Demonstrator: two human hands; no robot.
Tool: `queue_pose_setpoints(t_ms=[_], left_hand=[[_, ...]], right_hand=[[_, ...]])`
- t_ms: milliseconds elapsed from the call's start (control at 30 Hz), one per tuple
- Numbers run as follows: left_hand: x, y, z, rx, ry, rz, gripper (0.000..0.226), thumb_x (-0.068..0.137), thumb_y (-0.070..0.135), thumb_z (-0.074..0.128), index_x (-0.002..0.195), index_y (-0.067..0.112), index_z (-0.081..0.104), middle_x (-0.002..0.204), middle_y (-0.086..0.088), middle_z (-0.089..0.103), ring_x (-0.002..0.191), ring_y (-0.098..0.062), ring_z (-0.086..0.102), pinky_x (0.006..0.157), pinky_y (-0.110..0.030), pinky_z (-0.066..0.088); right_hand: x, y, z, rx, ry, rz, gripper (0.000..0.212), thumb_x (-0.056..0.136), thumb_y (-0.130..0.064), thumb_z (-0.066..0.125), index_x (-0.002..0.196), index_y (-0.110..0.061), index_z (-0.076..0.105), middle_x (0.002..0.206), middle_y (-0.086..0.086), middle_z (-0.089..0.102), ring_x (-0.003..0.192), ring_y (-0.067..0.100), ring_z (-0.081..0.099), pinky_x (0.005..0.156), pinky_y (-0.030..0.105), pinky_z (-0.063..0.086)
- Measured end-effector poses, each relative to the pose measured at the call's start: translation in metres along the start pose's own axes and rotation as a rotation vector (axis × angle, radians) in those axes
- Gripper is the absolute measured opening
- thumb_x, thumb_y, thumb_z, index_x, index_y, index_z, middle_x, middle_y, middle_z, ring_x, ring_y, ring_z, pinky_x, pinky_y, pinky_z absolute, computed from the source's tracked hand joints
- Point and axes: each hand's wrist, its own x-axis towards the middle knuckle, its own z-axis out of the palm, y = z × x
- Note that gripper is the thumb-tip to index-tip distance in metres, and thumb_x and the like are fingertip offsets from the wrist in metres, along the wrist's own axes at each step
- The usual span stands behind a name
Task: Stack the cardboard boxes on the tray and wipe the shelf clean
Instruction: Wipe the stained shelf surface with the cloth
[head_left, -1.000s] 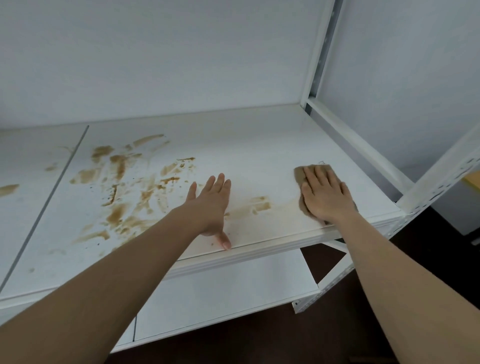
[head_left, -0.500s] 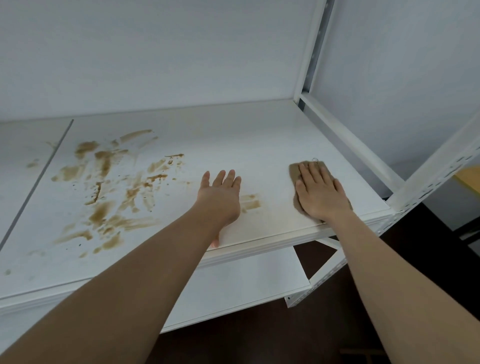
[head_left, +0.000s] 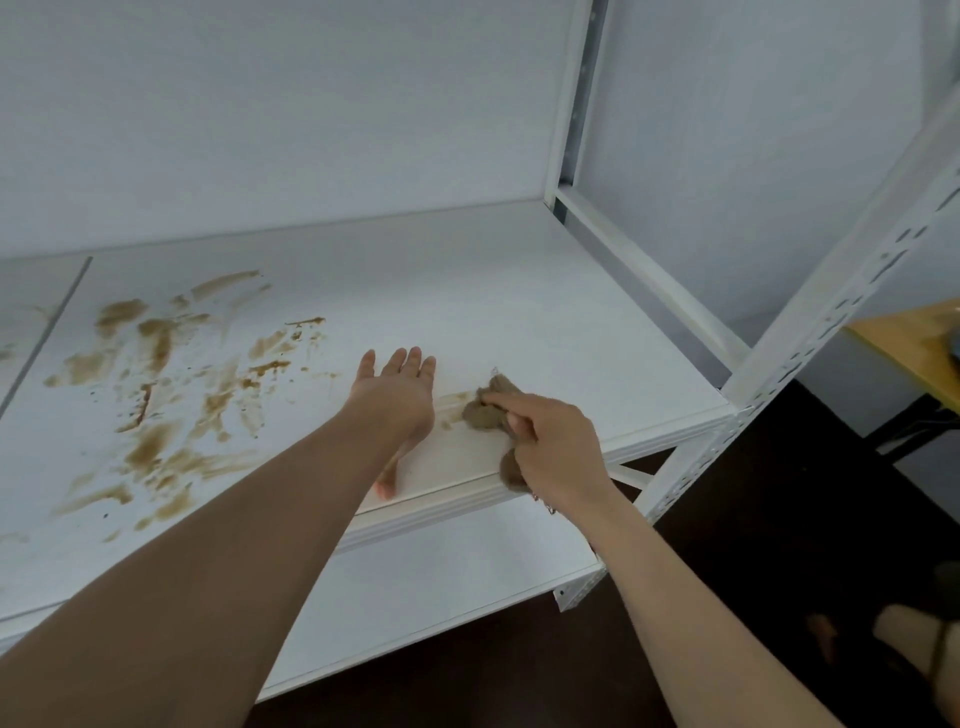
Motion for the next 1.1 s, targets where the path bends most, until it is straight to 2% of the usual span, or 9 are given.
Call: queue_pose_setpoints(t_ms=[67,133,267,333,467,567,667,867,1100], left_hand=[[0.0,0.0,0.0,0.003,0.004,0.008,0.098,0.085,-0.007,0.053,0.148,0.01,-0.02,0.157,-0.006,-0.022,0.146,-0.019,-0.016,0.118,-0.047,-0.007],[0.001,-0.001,0.0,0.007,0.005,0.014,0.099,0.085,-0.007,0.054,0.148,0.01,-0.02,0.157,-0.006,-0.021,0.146,-0.019,-0.015,0.118,-0.047,-0.007],[0.0,-0.003,0.0,-0.002,-0.004,0.02,0.096,0.086,-0.006,0.051,0.148,0.011,-0.02,0.157,-0.005,-0.022,0.146,-0.019,-0.015,0.118,-0.046,-0.007],[0.001,-0.002,-0.001,0.0,-0.003,0.022,0.096,0.086,-0.007,0.05,0.148,0.011,-0.021,0.157,-0.006,-0.022,0.146,-0.019,-0.015,0.118,-0.046,-0.007],[0.0,0.0,-0.001,0.005,-0.005,0.02,0.094,0.085,-0.009,0.047,0.148,0.01,-0.021,0.157,-0.007,-0.023,0.146,-0.02,-0.014,0.118,-0.046,-0.007],[-0.001,0.002,0.0,0.012,0.014,0.018,0.085,0.088,-0.007,0.038,0.148,0.008,-0.019,0.157,-0.008,-0.021,0.146,-0.02,-0.013,0.118,-0.045,-0.007],[-0.002,0.003,0.0,0.005,0.03,0.021,0.073,0.091,-0.003,0.027,0.149,0.008,-0.017,0.158,-0.009,-0.019,0.147,-0.02,-0.012,0.118,-0.045,-0.007],[-0.005,0.0,-0.001,-0.041,0.04,0.037,0.077,0.09,-0.005,0.031,0.15,0.008,-0.016,0.158,-0.009,-0.018,0.147,-0.02,-0.012,0.118,-0.045,-0.007],[-0.007,-0.001,-0.003,-0.054,0.011,0.03,0.088,0.088,-0.006,0.043,0.149,0.009,-0.018,0.157,-0.007,-0.021,0.146,-0.02,-0.013,0.118,-0.046,-0.007]], right_hand=[[0.012,-0.008,-0.017,0.462,0.012,0.175,0.039,0.099,0.0,0.041,0.107,-0.023,0.071,0.097,-0.018,0.071,0.088,0.015,0.07,0.073,0.022,0.054],[0.03,-0.003,-0.035,0.705,0.082,0.321,0.035,0.099,-0.001,0.041,0.1,-0.021,0.07,0.096,-0.007,0.073,0.096,0.021,0.069,0.081,0.029,0.053],[0.044,0.02,-0.052,0.254,0.25,0.492,0.046,0.093,-0.002,0.039,0.136,-0.013,0.051,0.135,0.008,0.053,0.127,0.025,0.048,0.105,0.033,0.038],[0.043,0.019,-0.047,0.118,0.31,0.378,0.048,0.093,-0.002,0.038,0.14,-0.01,0.047,0.14,0.01,0.049,0.132,0.026,0.041,0.108,0.032,0.031],[0.043,0.021,-0.018,-0.371,0.15,0.16,0.045,0.095,-0.019,0.03,0.127,-0.005,0.058,0.139,0.012,0.05,0.137,0.026,0.033,0.115,0.034,0.022],[0.038,0.036,-0.002,-0.668,0.06,0.137,0.065,0.09,-0.036,0.011,0.14,-0.012,0.045,0.152,0.005,0.037,0.145,0.023,0.023,0.118,0.045,0.016],[0.041,0.055,-0.012,-0.689,0.058,0.198,0.063,0.094,-0.042,0.013,0.149,-0.018,0.03,0.159,0.007,0.022,0.148,0.023,0.013,0.119,0.046,0.011],[0.073,0.081,-0.05,-0.655,0.042,0.51,0.067,0.099,-0.041,0.018,0.154,-0.003,0.008,0.162,0.014,0.001,0.15,0.025,-0.002,0.12,0.047,0.003],[0.06,0.07,-0.031,-0.666,-0.112,0.082,0.063,0.101,-0.045,0.018,0.155,-0.013,0.014,0.163,0.003,0.006,0.15,0.015,0.0,0.122,0.037,0.001]])
